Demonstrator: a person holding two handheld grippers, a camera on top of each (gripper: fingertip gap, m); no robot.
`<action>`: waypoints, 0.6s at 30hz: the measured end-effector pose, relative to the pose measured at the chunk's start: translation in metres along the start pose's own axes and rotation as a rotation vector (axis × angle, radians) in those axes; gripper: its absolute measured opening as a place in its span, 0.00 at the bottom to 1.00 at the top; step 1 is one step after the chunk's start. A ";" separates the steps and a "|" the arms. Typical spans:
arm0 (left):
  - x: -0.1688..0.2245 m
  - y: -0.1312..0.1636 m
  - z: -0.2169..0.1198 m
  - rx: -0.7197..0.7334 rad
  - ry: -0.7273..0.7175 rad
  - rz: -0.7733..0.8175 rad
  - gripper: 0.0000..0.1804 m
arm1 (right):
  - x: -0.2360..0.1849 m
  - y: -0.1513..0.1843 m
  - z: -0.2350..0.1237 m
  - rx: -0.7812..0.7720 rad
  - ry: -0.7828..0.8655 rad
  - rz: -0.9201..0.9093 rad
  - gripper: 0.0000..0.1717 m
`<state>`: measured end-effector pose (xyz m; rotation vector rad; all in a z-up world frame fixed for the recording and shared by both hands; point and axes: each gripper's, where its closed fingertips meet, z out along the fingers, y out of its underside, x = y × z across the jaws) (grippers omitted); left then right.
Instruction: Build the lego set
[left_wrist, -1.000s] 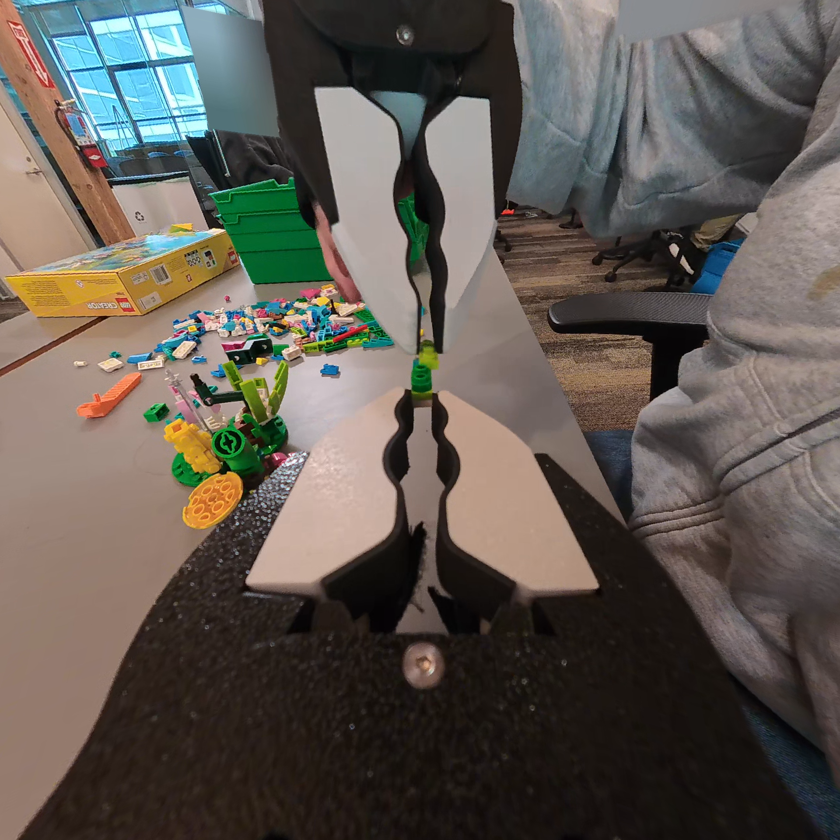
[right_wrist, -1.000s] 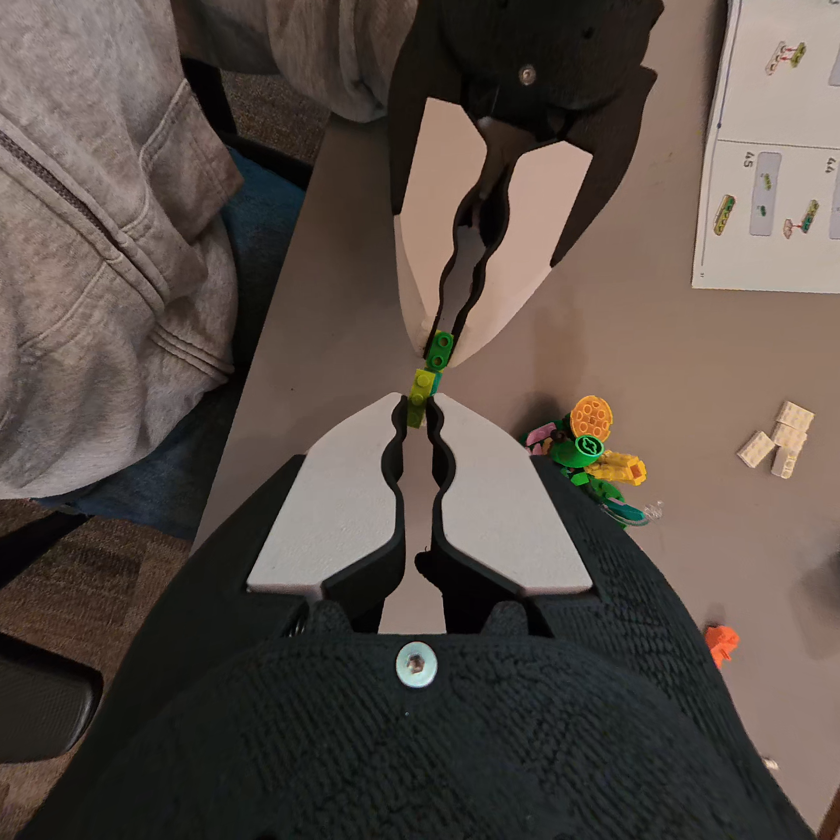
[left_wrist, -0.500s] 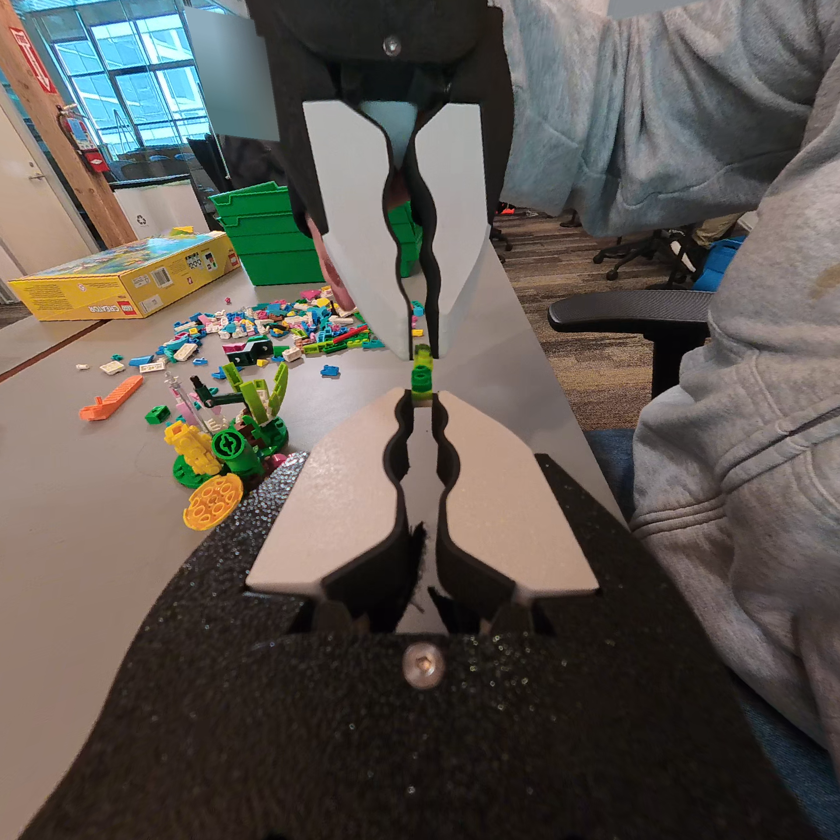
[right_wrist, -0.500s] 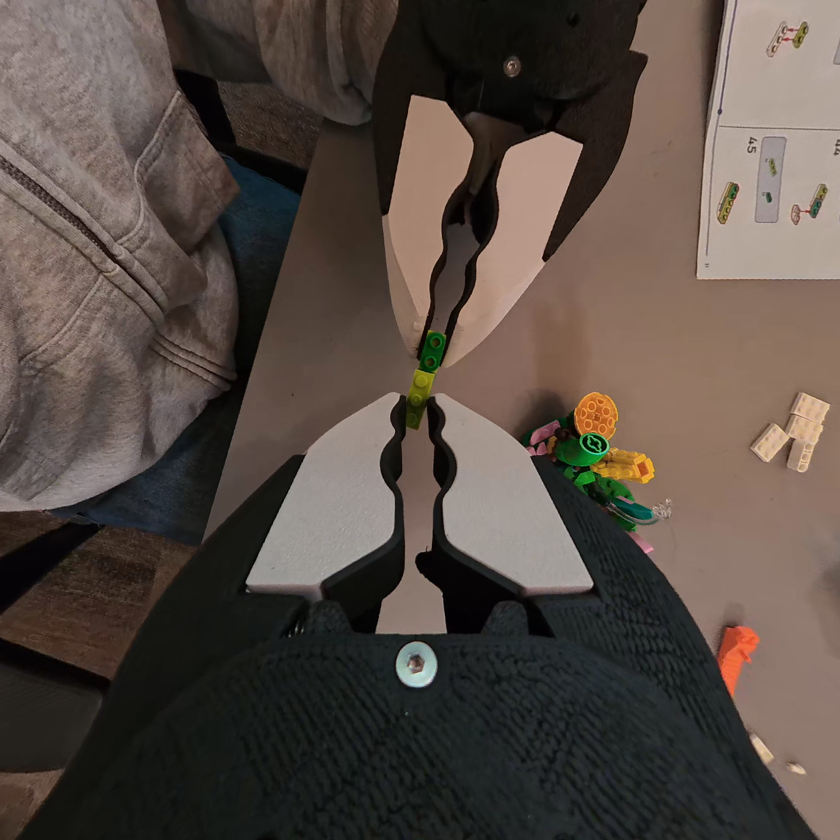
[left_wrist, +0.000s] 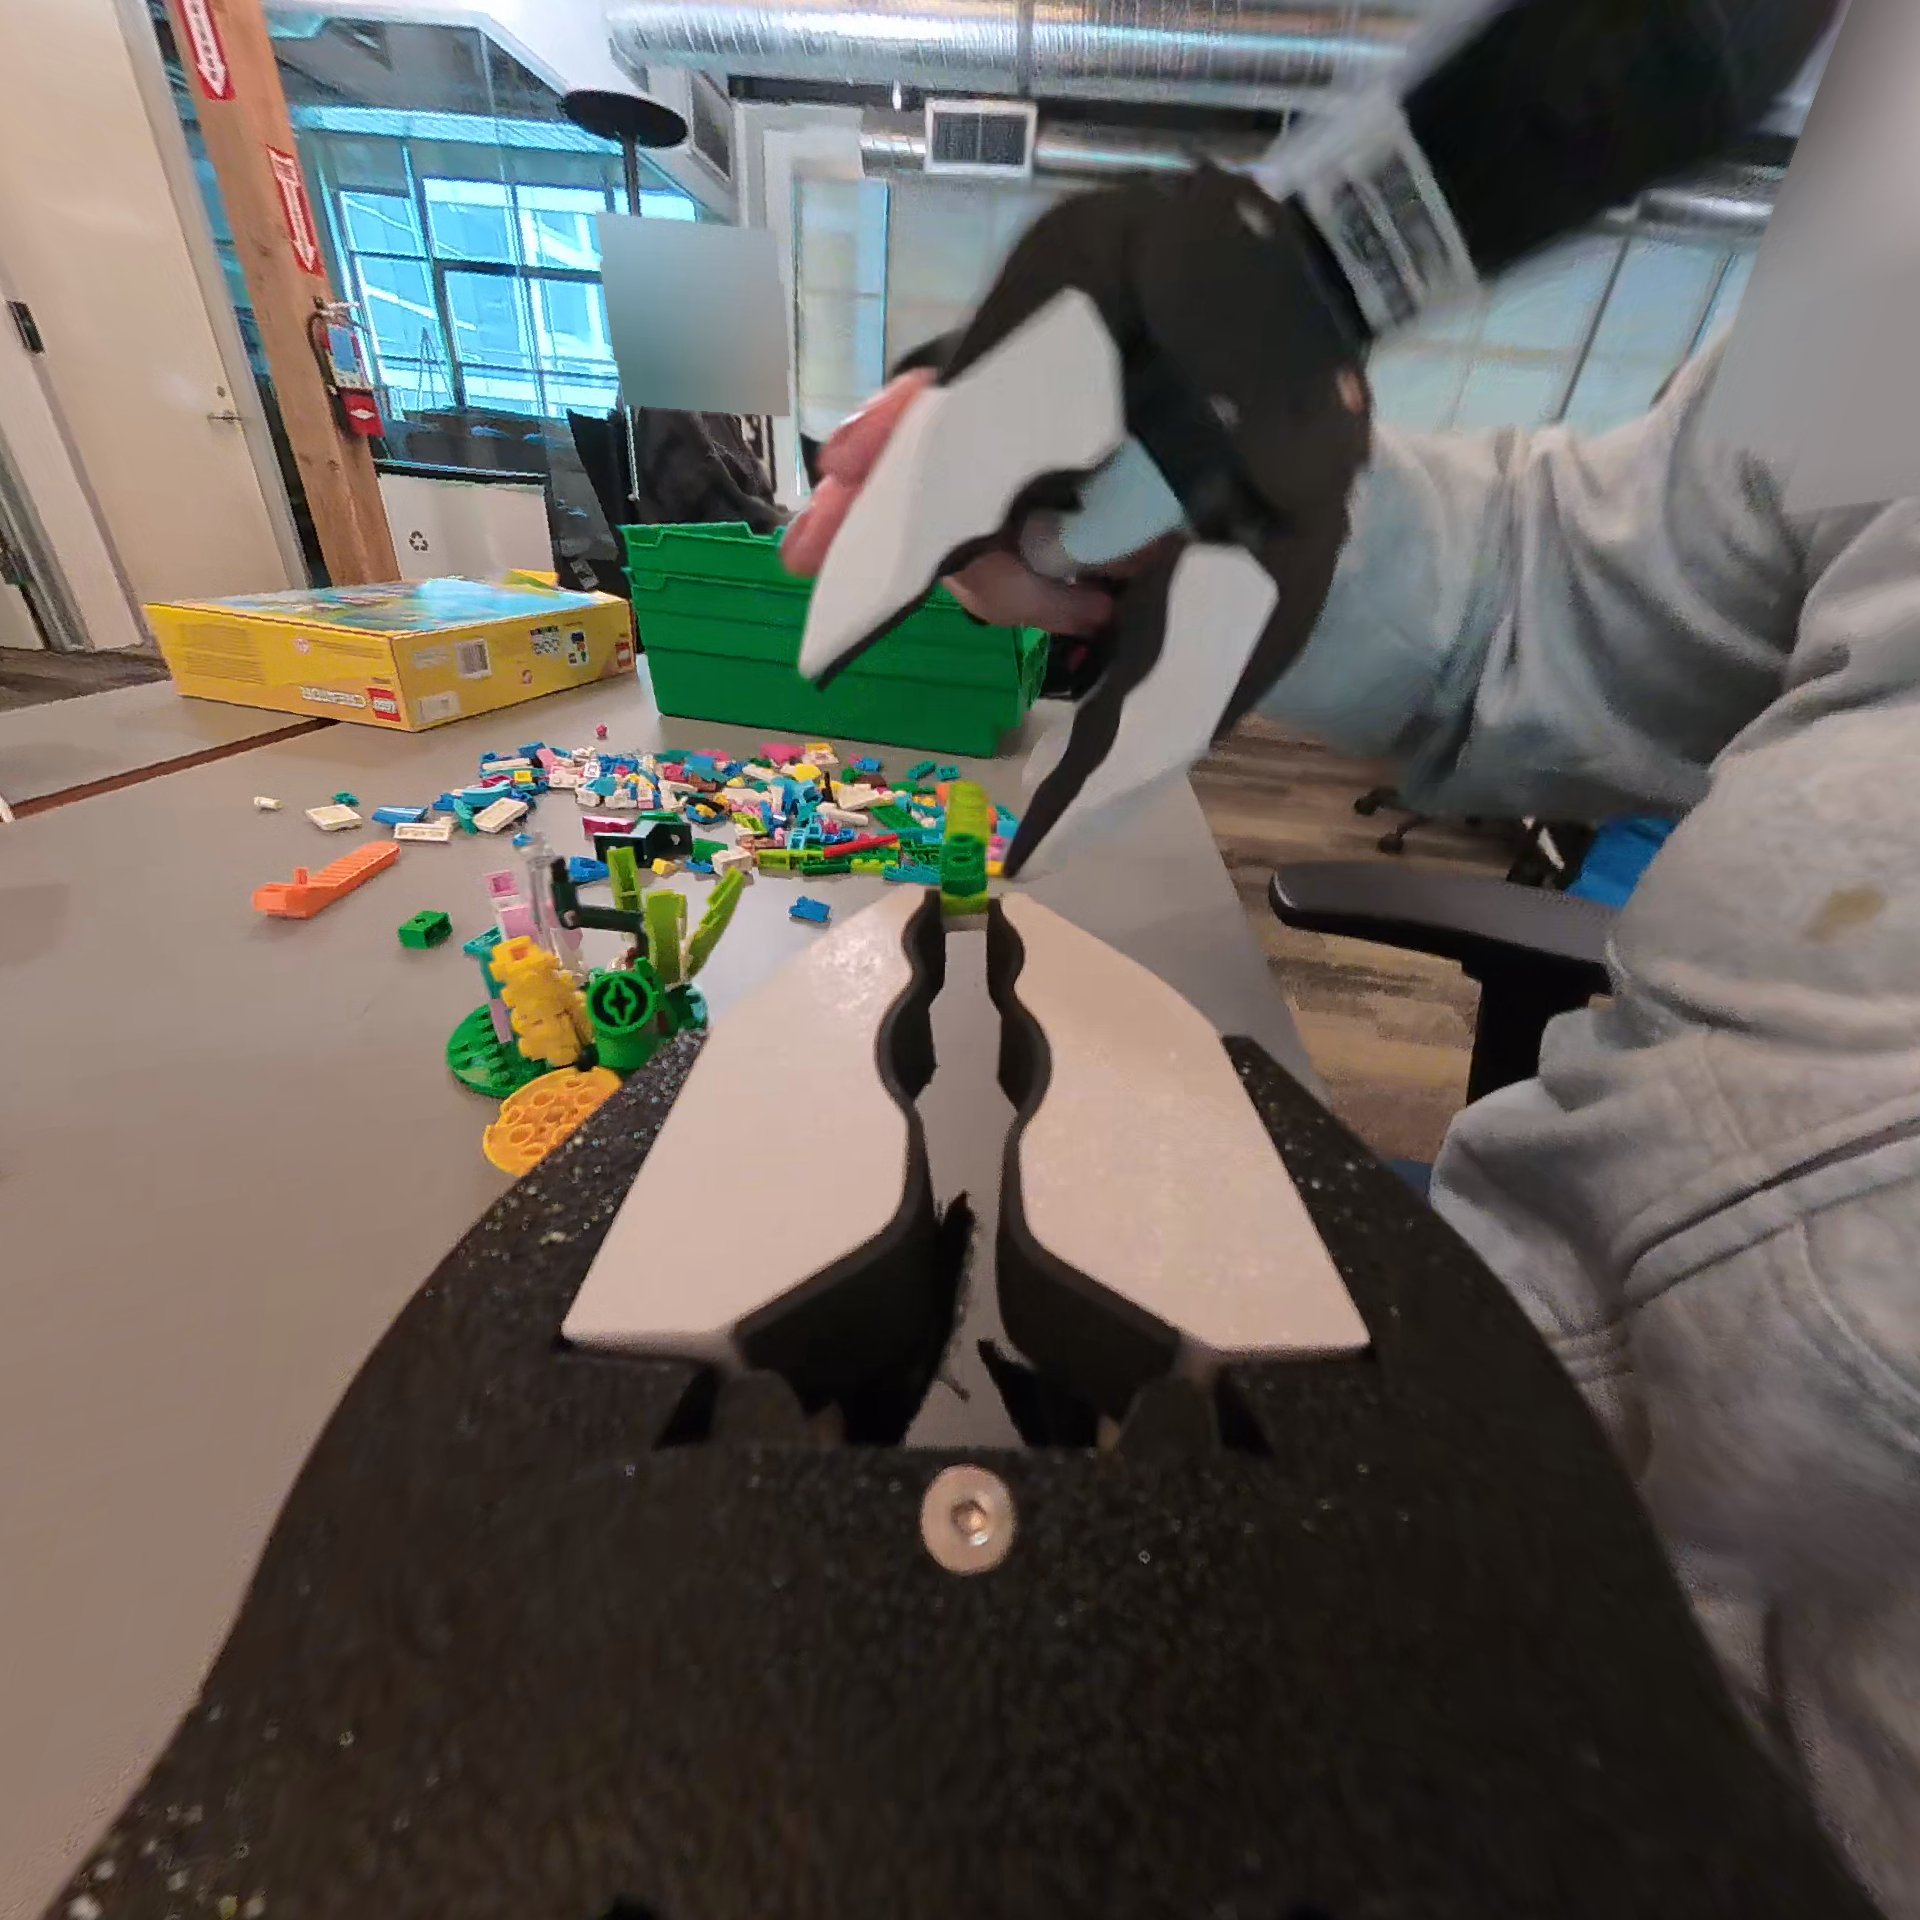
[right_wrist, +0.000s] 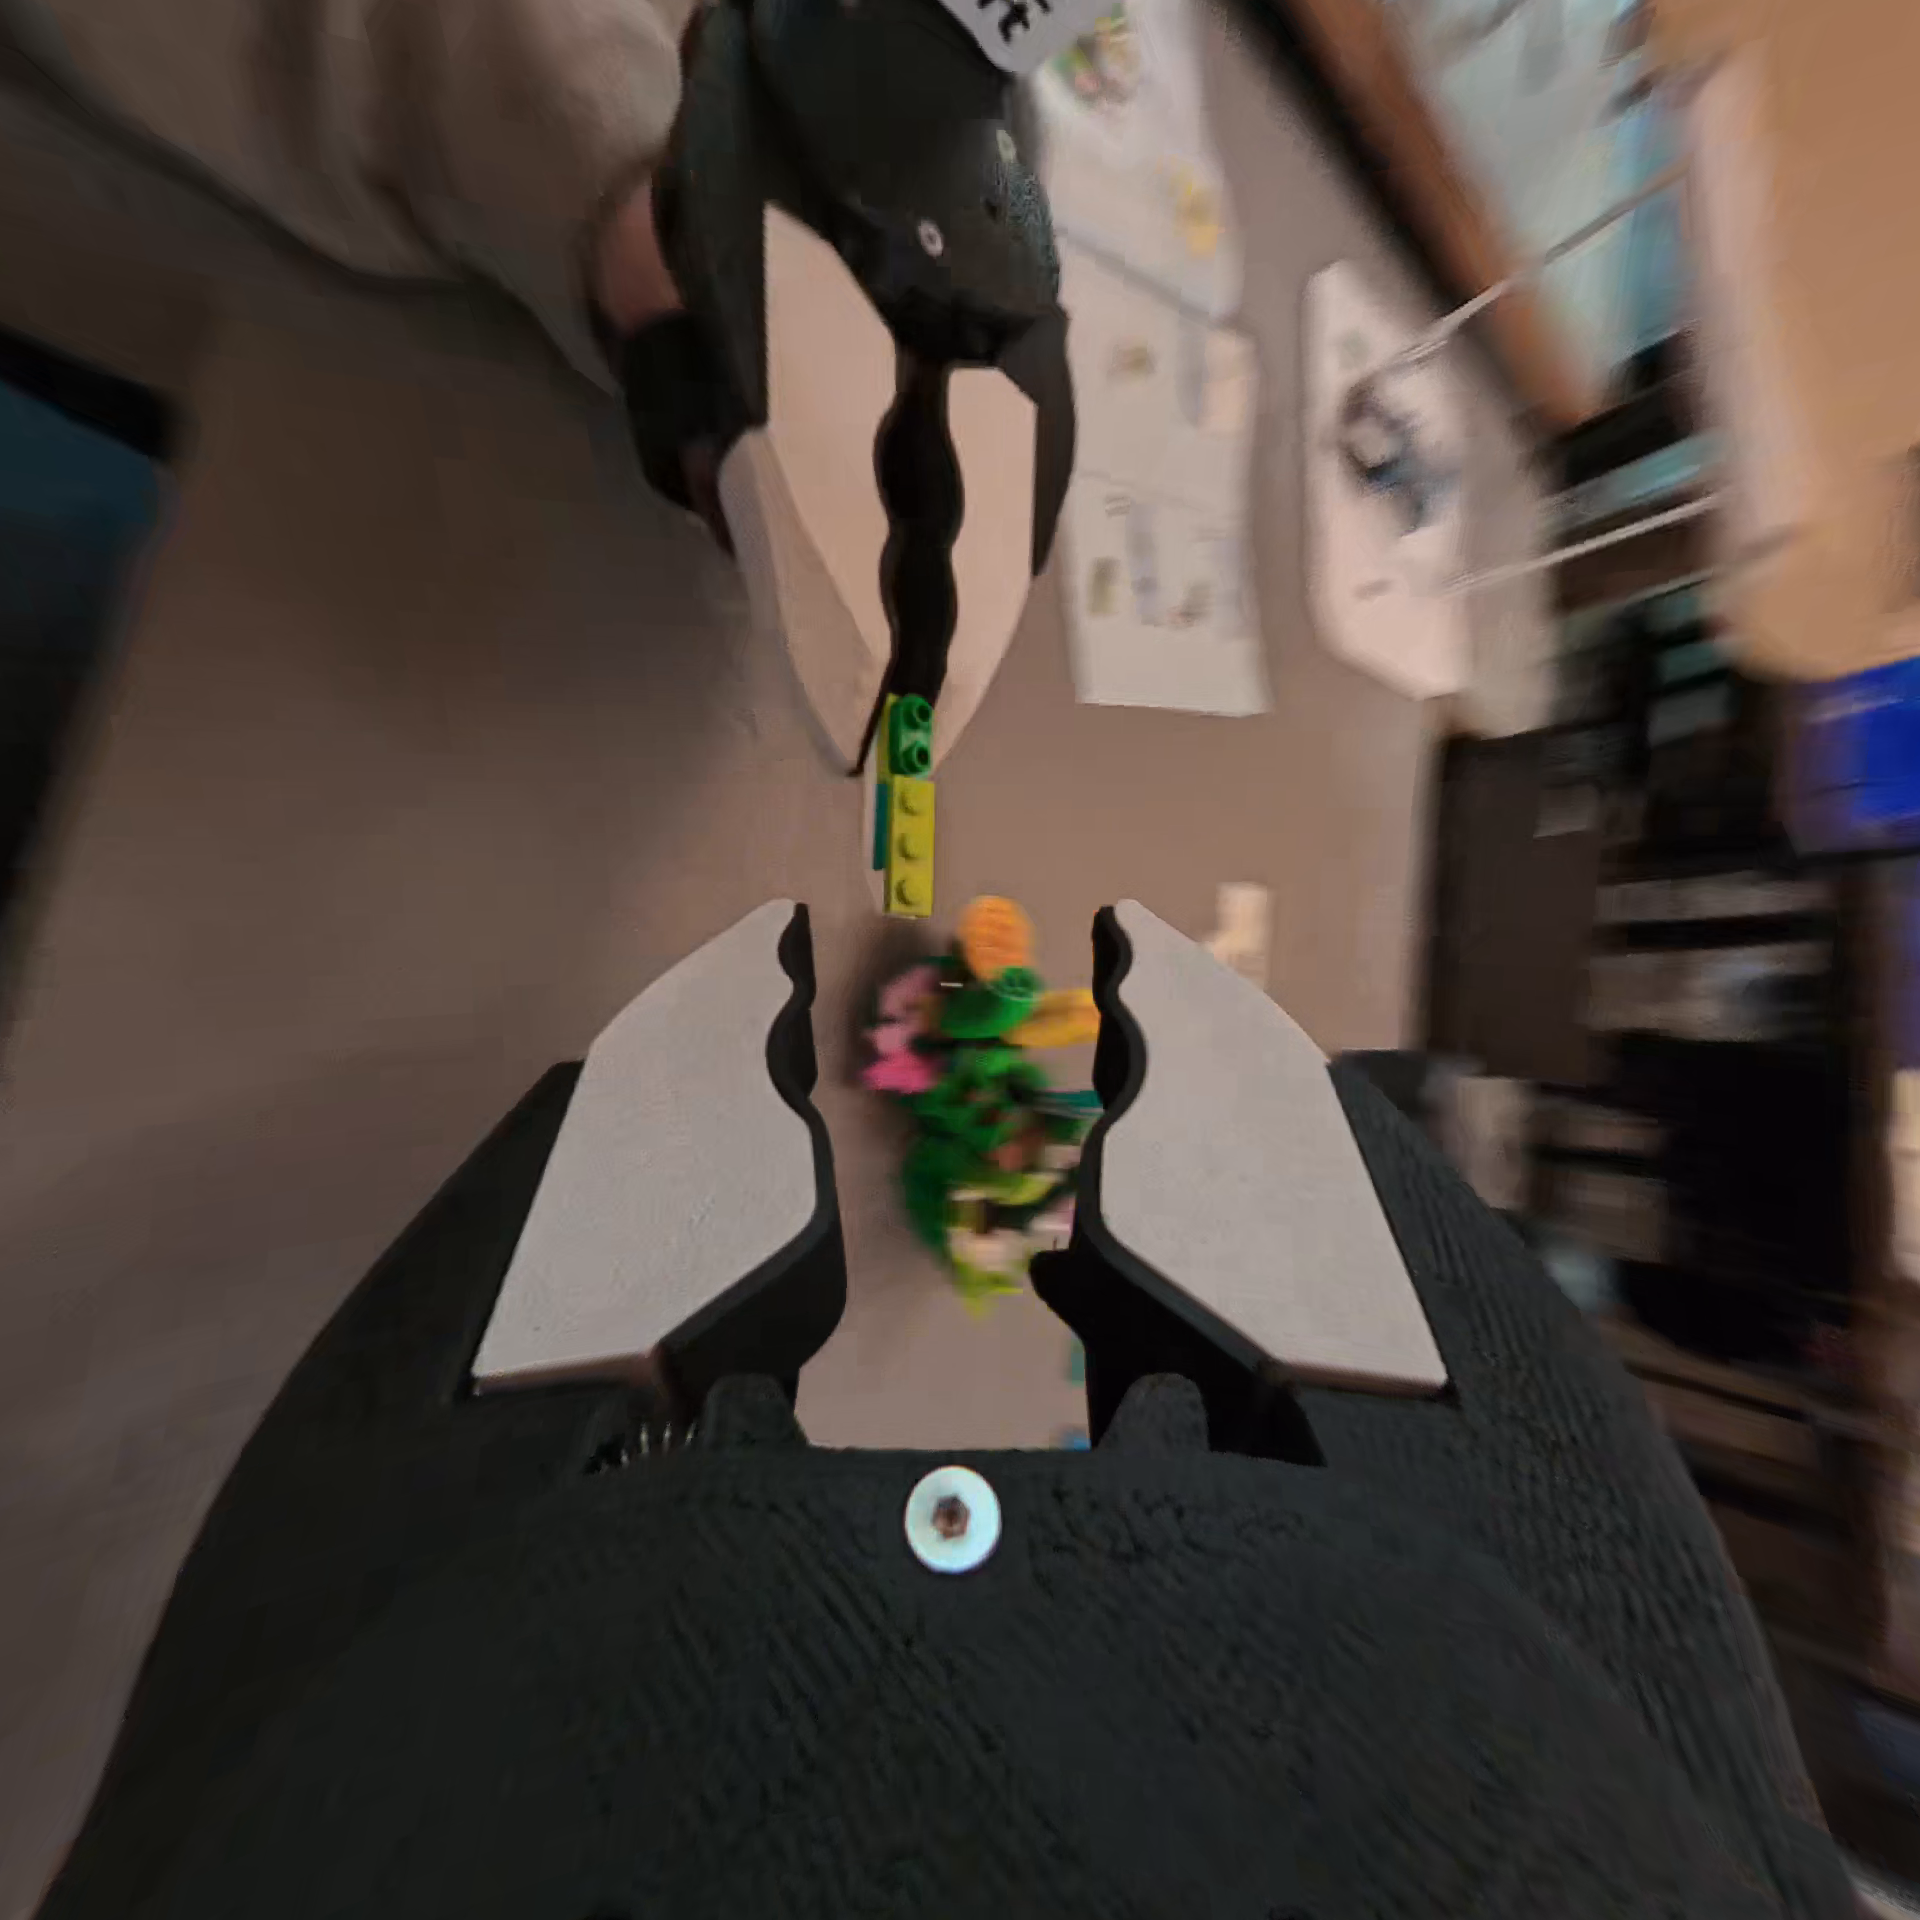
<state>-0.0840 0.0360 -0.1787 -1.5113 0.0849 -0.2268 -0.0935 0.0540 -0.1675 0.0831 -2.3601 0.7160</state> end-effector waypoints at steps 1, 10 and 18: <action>-0.002 -0.001 -0.001 0.009 -0.007 -0.013 0.04 | 0.004 -0.002 0.000 -0.005 0.131 -0.131 0.30; -0.005 -0.004 -0.003 0.036 -0.011 -0.053 0.04 | 0.003 -0.009 0.014 -0.133 0.563 -0.587 0.18; -0.005 -0.003 -0.002 0.032 -0.023 -0.047 0.04 | 0.013 -0.010 0.016 -0.208 0.674 -0.715 0.07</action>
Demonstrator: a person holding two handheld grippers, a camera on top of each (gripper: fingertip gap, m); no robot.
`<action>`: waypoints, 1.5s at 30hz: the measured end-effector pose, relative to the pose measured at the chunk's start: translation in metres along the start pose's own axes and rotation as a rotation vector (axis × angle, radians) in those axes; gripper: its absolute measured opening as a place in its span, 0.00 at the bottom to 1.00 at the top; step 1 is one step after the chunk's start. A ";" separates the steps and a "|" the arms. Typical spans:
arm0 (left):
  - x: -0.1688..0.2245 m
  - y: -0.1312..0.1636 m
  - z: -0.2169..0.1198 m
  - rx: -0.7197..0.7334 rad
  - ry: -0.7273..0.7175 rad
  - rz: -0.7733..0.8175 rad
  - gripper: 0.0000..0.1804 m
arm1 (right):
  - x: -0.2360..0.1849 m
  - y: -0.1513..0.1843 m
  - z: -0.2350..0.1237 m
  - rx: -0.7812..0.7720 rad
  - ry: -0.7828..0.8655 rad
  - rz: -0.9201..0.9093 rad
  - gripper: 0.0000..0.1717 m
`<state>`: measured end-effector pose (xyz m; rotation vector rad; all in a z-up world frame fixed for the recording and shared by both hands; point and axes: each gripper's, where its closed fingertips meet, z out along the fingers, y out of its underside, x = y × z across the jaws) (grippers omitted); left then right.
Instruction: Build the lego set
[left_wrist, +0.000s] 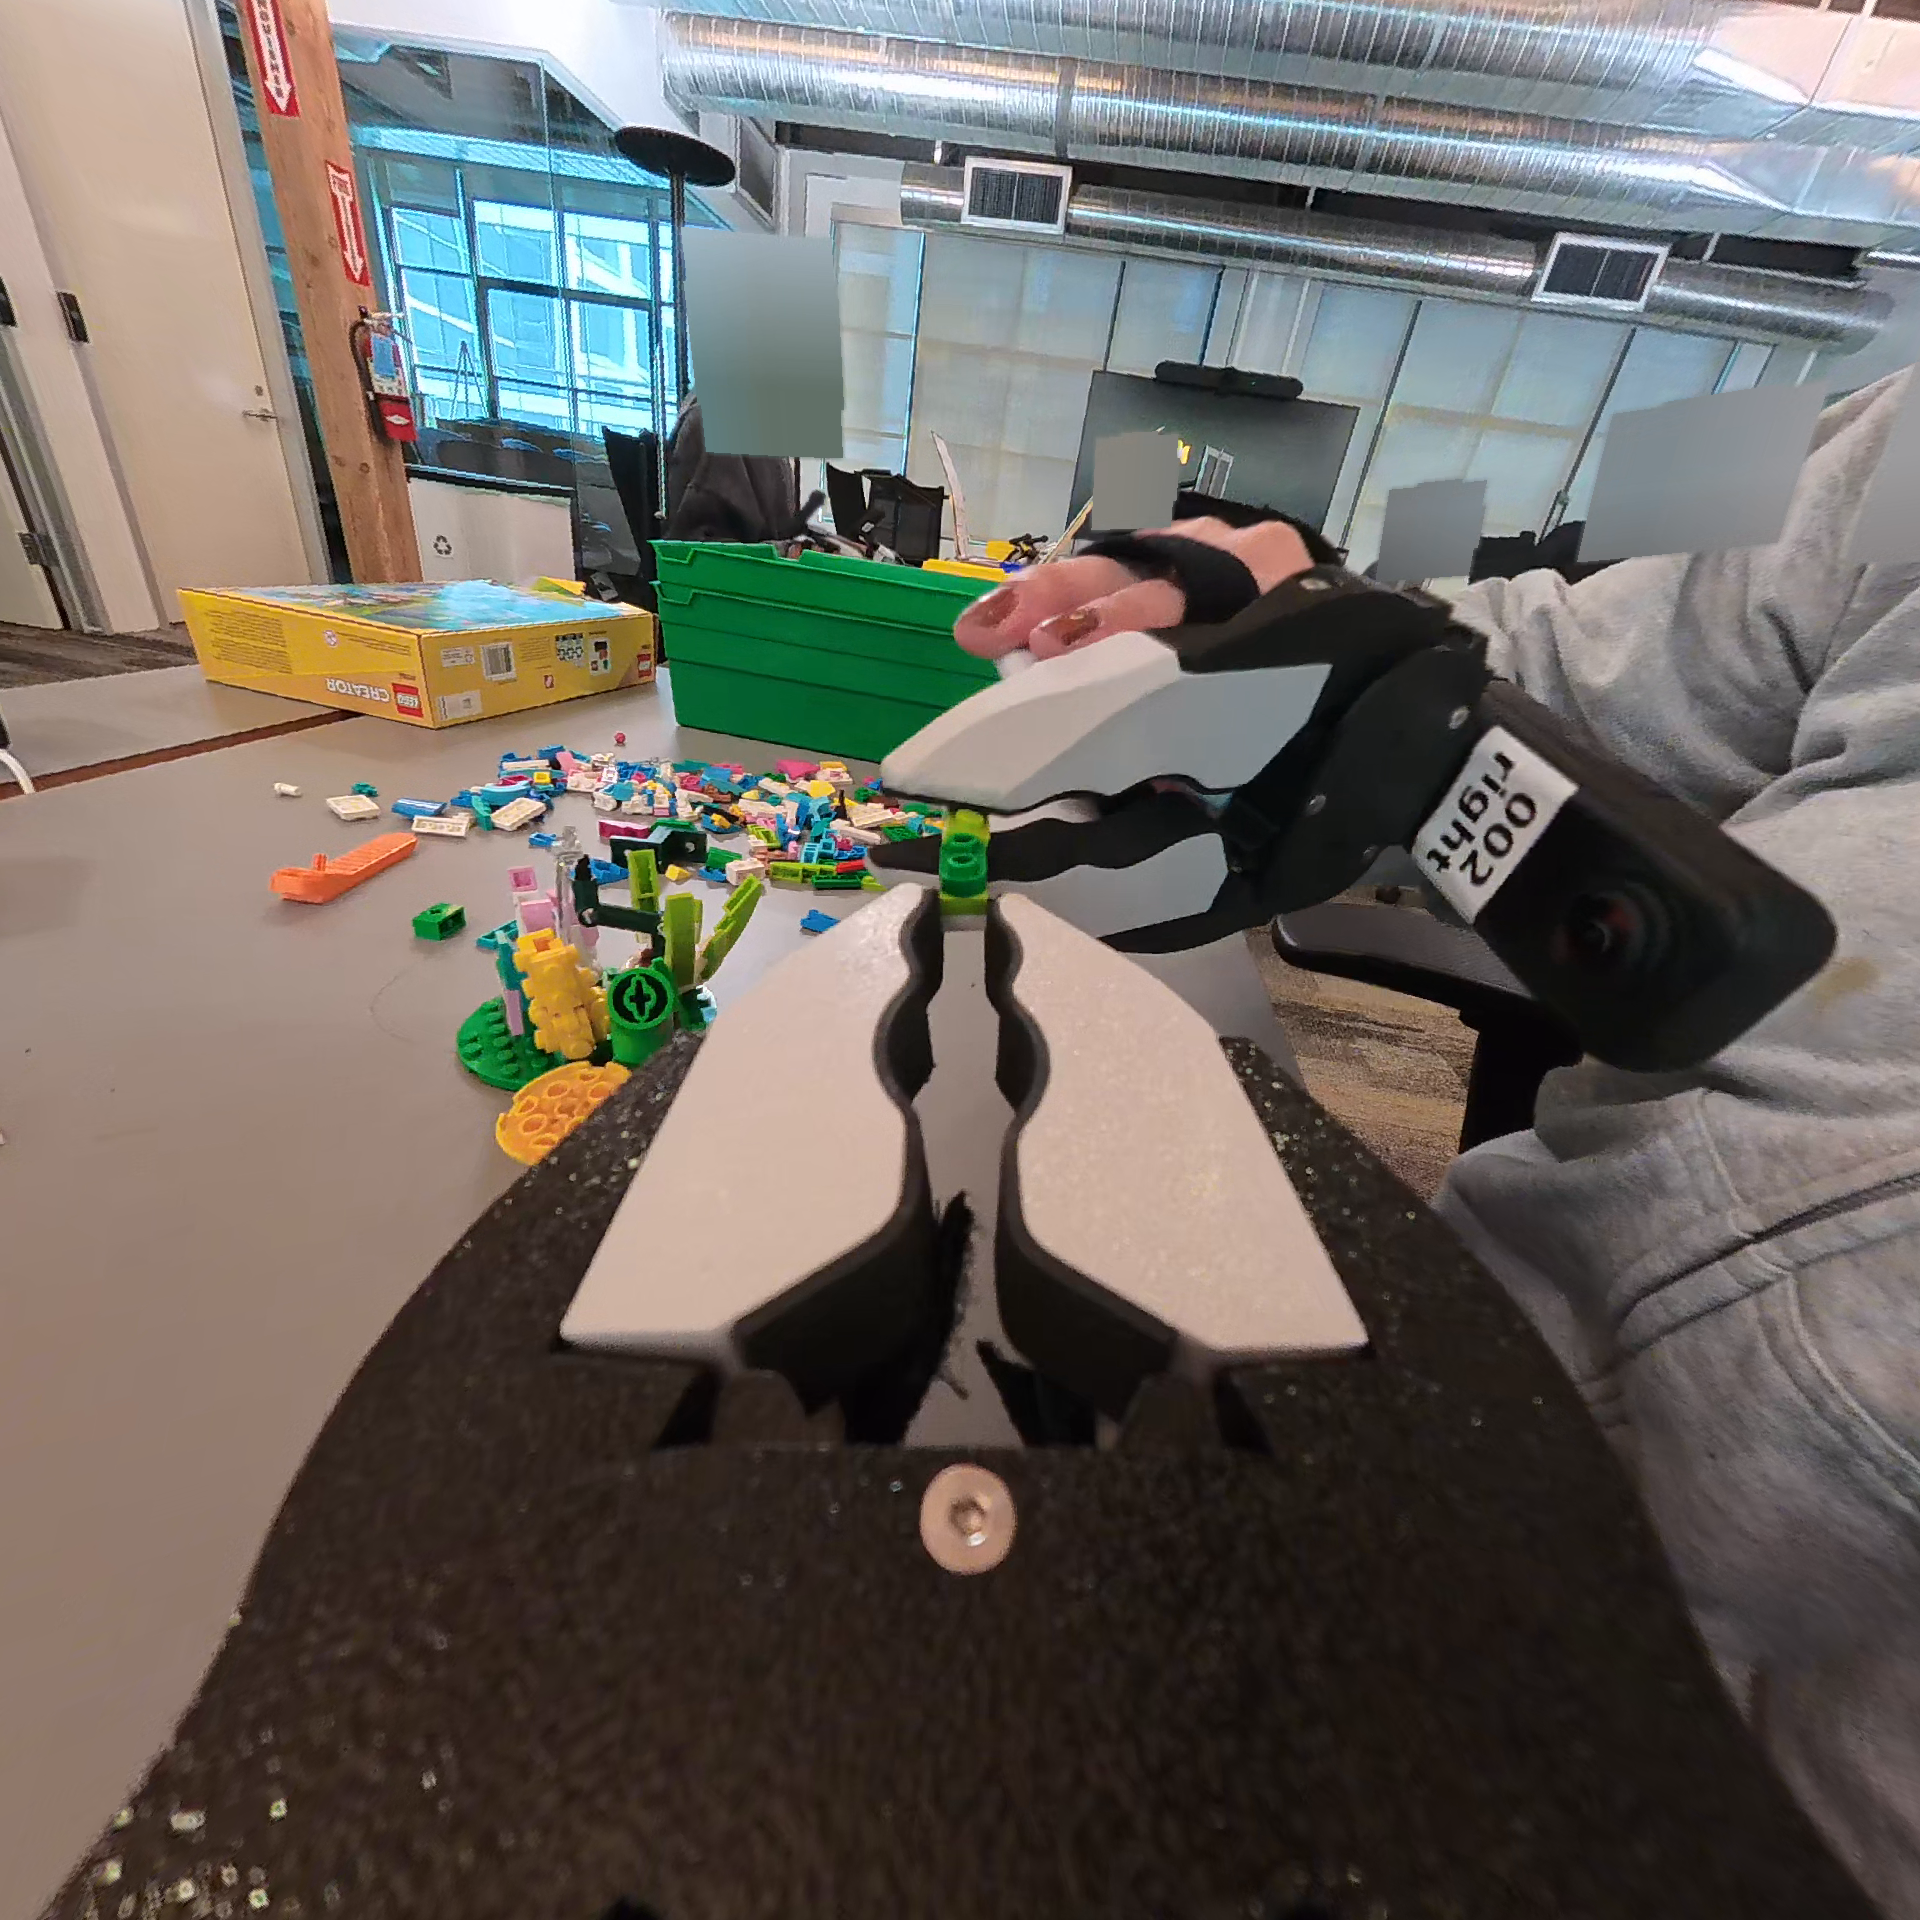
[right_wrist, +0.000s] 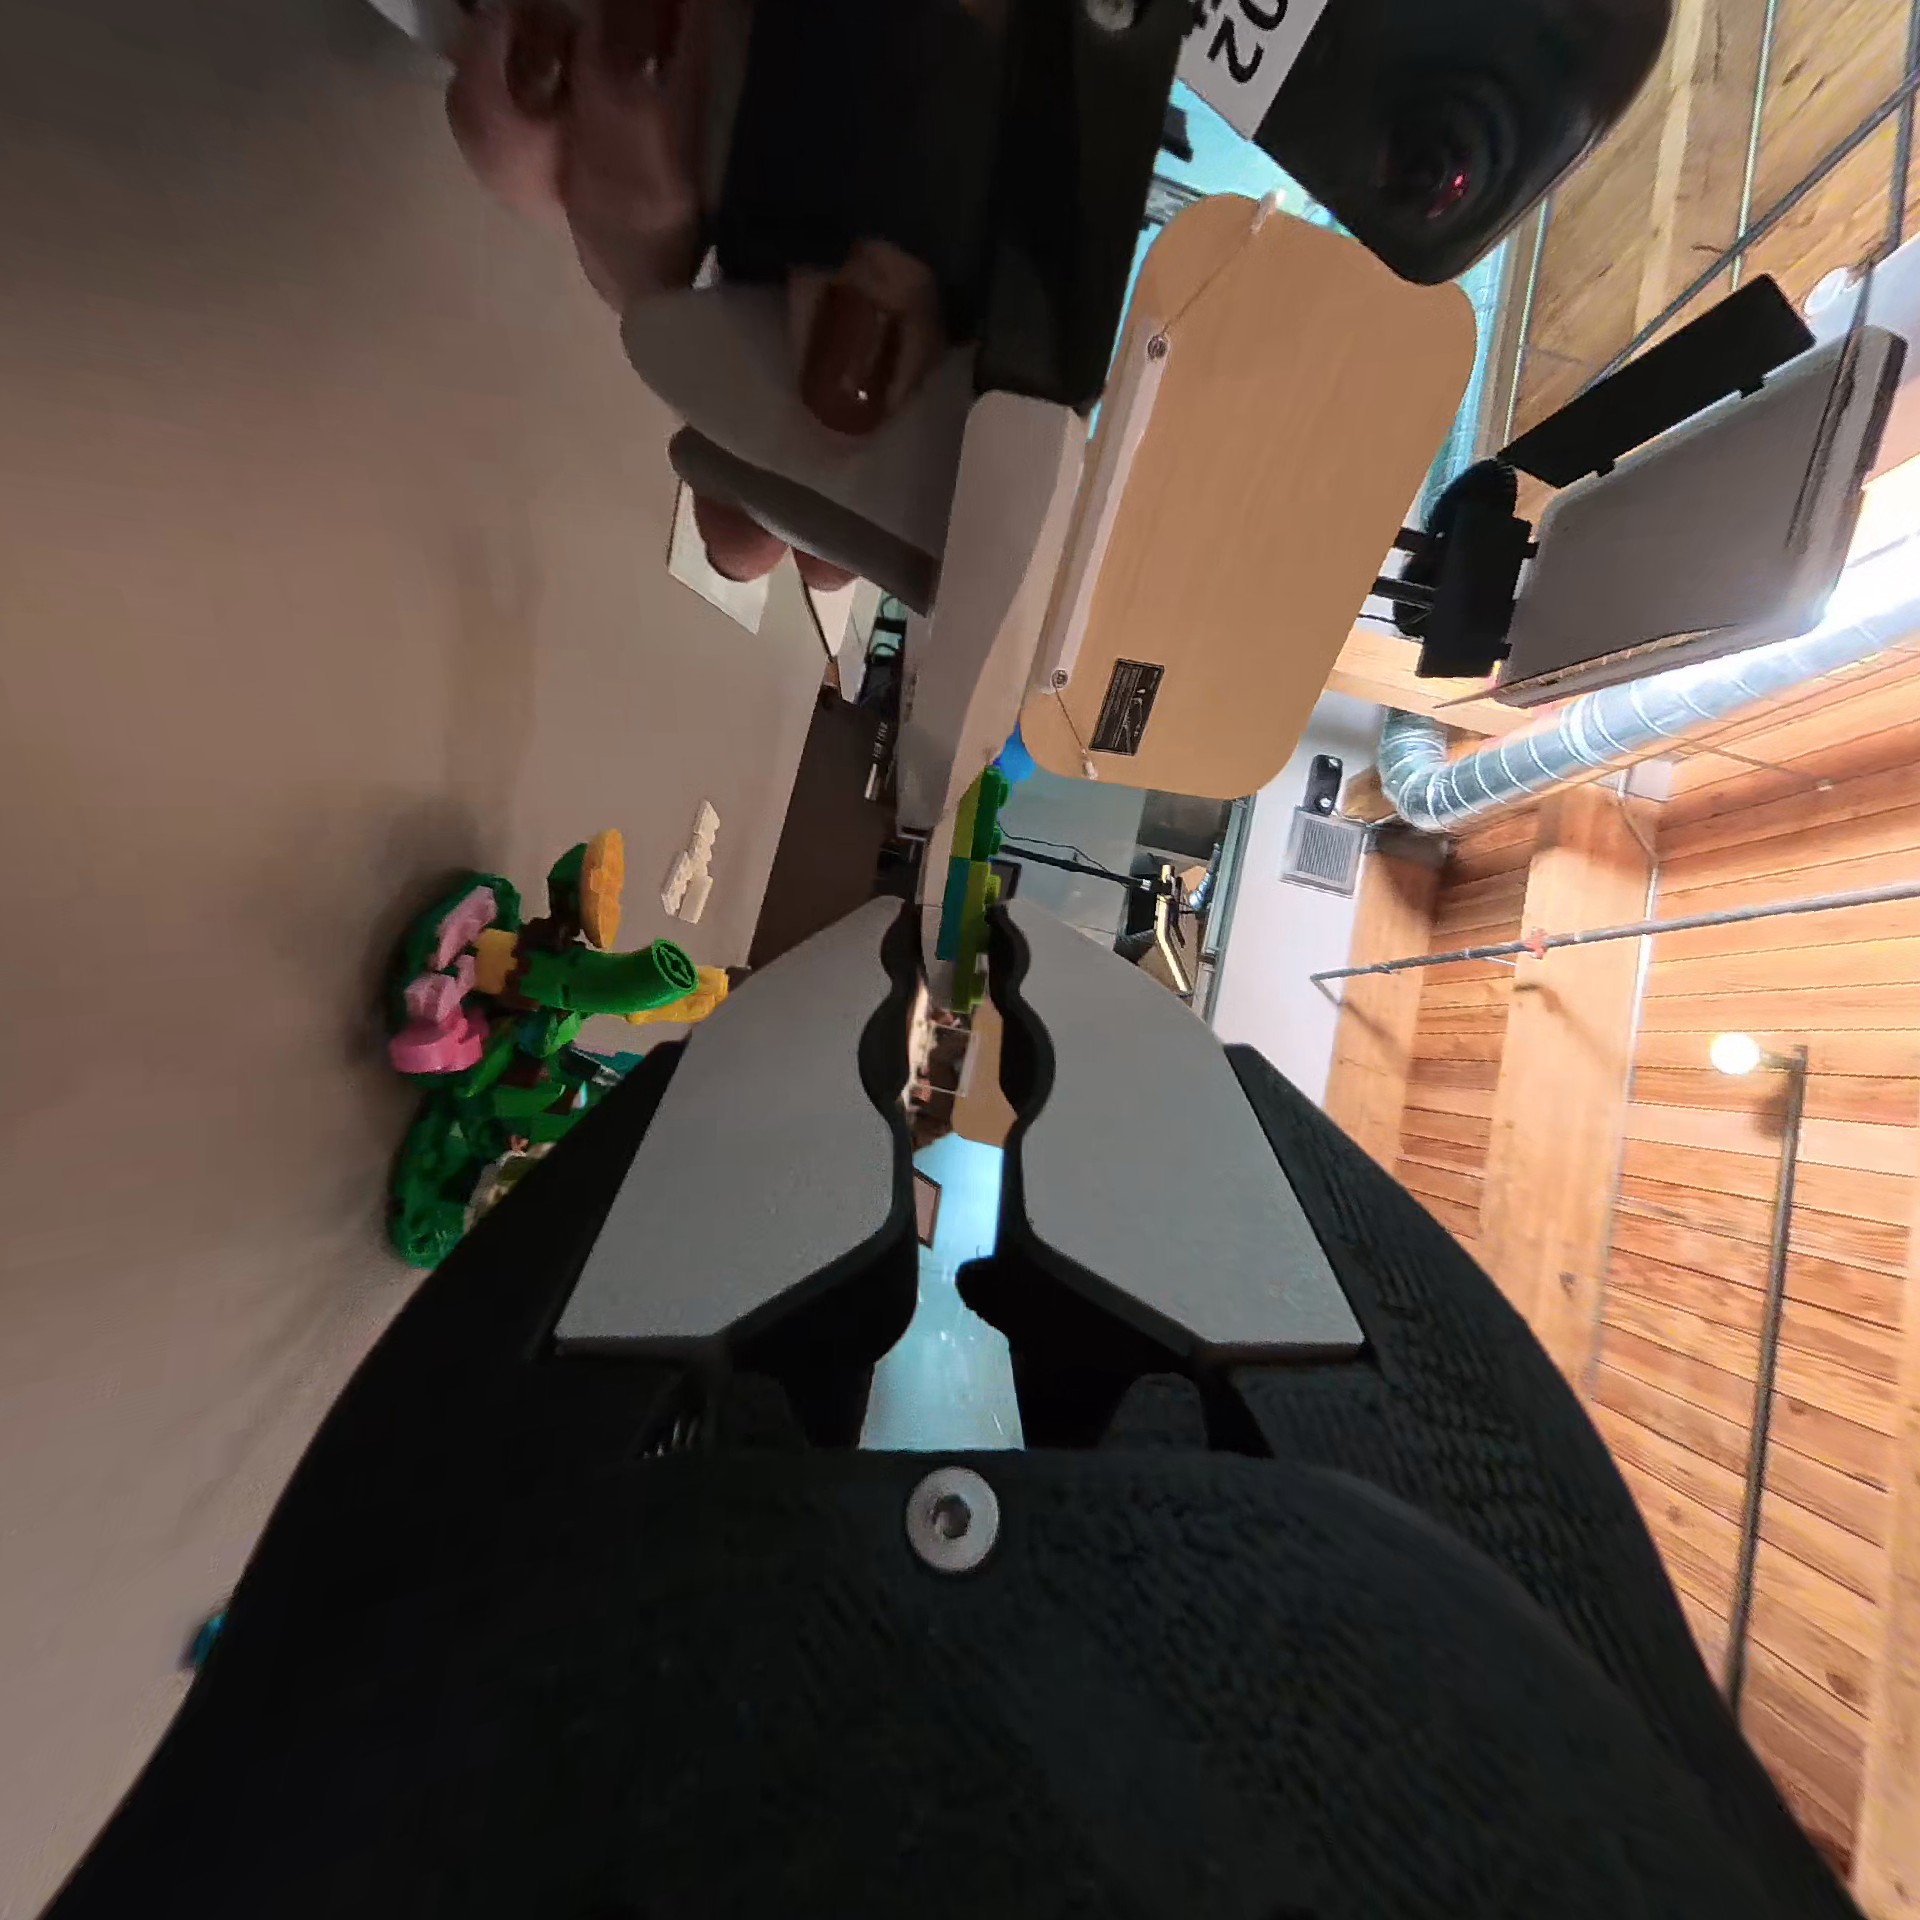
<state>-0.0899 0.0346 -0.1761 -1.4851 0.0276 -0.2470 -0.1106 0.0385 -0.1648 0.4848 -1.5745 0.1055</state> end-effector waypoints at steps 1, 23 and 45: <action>0.000 0.000 0.000 -0.004 -0.004 0.000 0.04 | 0.000 0.001 0.000 -0.012 -0.002 -0.017 0.07; -0.016 -0.004 -0.006 0.041 -0.072 -0.095 0.04 | -0.014 0.026 0.000 -0.013 -0.188 0.522 0.23; -0.004 0.001 0.003 -0.007 -0.113 0.132 0.04 | -0.028 0.109 -0.027 -0.087 0.364 1.066 0.06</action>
